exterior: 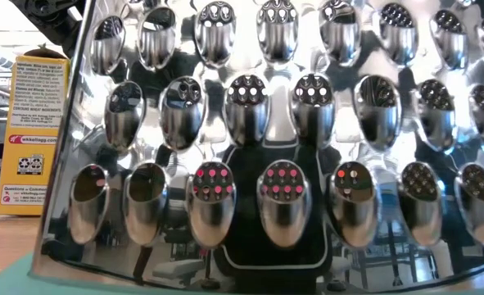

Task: Pick & Place Kitchen Items
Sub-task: Put the red seasoning can into the orange bin

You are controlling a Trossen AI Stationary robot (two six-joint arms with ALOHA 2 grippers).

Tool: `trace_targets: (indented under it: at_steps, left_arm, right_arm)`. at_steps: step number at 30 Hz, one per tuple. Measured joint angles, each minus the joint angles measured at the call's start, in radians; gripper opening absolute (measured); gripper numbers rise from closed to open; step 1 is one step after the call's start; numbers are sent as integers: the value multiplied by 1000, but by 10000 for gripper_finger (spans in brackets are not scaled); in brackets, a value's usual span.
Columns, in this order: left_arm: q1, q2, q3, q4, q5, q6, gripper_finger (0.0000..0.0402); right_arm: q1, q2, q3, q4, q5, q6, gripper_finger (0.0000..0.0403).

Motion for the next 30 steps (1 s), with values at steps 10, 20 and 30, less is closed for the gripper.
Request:
trace_targets:
  at_steps: [10,20,30]
  left_arm:
    - [0,0,0,0,0,0,186]
    - [0,0,0,0,0,0,186]
    - [0,0,0,0,0,0,186]
  right_arm:
    - [10,21,0,-92,-83,127,358]
    - [21,48,0,-140,-132,209,358]
    - [19,108,0,-148,-168,228,358]
